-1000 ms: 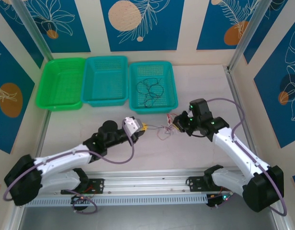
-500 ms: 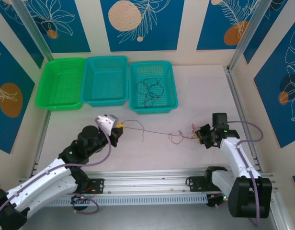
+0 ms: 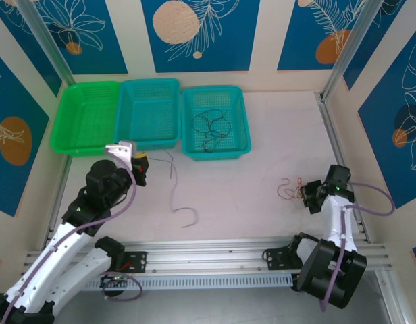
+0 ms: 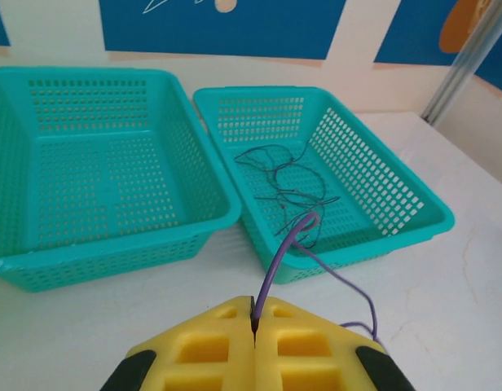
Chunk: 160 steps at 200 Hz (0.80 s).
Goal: Untangle the cables
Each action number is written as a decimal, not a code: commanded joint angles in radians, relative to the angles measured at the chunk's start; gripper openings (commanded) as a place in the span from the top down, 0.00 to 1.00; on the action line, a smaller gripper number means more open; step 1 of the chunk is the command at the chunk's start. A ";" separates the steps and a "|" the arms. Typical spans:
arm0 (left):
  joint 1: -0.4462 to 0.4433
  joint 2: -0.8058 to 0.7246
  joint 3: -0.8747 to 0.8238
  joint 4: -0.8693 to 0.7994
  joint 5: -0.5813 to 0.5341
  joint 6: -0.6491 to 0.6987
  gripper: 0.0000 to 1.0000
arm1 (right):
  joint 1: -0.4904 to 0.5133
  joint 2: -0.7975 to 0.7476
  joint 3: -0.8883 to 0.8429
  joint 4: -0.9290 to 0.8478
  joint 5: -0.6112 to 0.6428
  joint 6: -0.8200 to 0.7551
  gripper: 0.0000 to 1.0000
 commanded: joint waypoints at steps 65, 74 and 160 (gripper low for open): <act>0.046 0.009 0.047 0.061 0.224 0.006 1.00 | 0.197 -0.019 0.002 0.065 -0.250 -0.074 0.84; 0.046 0.025 0.068 0.081 0.255 0.010 1.00 | 0.293 -0.001 -0.014 0.087 -0.228 -0.052 0.84; 0.037 0.277 0.381 0.341 0.546 -0.013 1.00 | 0.596 0.038 0.094 0.020 -0.117 0.016 0.28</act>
